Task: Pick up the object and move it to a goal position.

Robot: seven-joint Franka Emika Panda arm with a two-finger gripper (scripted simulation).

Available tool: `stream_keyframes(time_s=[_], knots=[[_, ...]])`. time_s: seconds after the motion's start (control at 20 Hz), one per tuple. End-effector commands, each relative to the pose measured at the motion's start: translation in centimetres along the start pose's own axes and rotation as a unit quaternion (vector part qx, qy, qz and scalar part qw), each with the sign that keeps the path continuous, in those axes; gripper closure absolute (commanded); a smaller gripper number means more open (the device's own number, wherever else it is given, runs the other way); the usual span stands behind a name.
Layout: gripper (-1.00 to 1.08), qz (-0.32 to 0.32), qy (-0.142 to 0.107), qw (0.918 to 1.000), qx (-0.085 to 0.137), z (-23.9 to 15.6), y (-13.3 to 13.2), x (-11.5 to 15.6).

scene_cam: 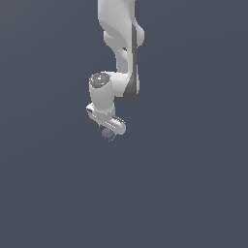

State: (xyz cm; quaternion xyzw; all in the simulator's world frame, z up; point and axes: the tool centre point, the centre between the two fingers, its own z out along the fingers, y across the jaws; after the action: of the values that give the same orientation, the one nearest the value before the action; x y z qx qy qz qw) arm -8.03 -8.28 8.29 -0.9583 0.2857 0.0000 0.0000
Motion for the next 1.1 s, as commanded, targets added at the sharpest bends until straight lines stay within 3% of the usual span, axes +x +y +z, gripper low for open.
stream_keyframes(time_s=[0.0, 0.55, 0.6, 1.05], knots=[[-0.92, 0.001, 0.0, 1.0, 0.0, 0.9, 0.1, -0.1], [-0.92, 0.003, 0.0, 1.0, 0.0, 4.3, 0.1, -0.1], [1.08, 0.003, 0.0, 1.0, 0.0, 4.3, 0.1, -0.1], [1.08, 0.003, 0.0, 1.0, 0.0, 4.3, 0.1, -0.1]])
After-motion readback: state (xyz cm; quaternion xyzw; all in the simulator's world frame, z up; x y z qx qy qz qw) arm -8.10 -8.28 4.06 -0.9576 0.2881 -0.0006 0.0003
